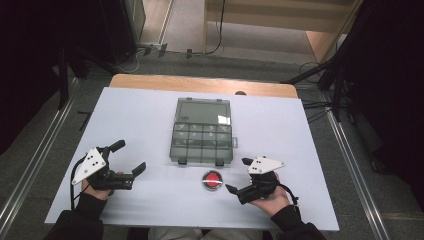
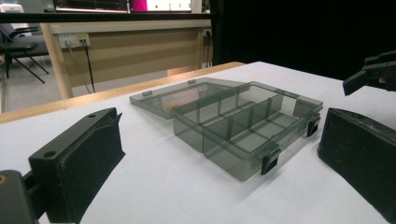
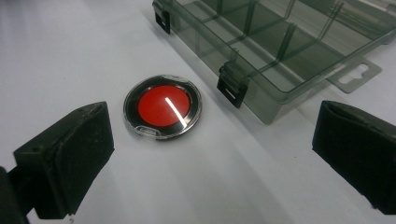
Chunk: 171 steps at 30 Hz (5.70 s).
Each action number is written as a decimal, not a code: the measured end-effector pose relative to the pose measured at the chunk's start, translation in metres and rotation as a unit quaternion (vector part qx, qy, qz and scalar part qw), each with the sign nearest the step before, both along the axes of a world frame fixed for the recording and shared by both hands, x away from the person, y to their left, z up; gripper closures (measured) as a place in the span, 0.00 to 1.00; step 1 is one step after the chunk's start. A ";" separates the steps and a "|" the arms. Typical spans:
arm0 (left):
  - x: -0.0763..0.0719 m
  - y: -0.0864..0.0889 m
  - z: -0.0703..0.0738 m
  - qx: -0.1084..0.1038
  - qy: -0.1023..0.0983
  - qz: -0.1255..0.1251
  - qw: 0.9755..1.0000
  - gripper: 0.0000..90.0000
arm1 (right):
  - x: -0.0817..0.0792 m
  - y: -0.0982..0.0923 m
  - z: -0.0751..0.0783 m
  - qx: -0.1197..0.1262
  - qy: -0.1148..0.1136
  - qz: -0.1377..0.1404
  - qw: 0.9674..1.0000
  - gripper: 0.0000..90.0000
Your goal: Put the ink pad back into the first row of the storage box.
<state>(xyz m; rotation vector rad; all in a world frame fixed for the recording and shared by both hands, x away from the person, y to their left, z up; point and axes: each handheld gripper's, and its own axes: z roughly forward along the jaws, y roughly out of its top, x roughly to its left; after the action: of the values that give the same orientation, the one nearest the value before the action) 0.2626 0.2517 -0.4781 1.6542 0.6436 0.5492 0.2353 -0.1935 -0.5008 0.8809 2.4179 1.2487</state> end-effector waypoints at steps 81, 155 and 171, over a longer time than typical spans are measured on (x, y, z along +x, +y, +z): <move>0.000 0.001 0.001 -0.005 -0.004 -0.003 1.000 0.00 | 0.025 0.070 -0.008 -0.079 0.045 0.070 0.993 0.34; -0.001 0.002 0.002 -0.010 -0.004 -0.003 1.000 0.00 | 0.160 0.081 0.044 -0.079 0.058 -0.021 0.995 0.34; -0.001 0.001 0.001 -0.010 -0.003 -0.004 1.000 0.00 | 0.153 0.073 0.049 -0.065 0.055 -0.062 0.994 0.00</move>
<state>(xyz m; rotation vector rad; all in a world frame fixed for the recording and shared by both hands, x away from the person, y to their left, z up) 0.2615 0.2529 -0.4766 1.6346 0.6365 0.5397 0.3881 -0.1205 -0.4519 1.0683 2.4540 1.0120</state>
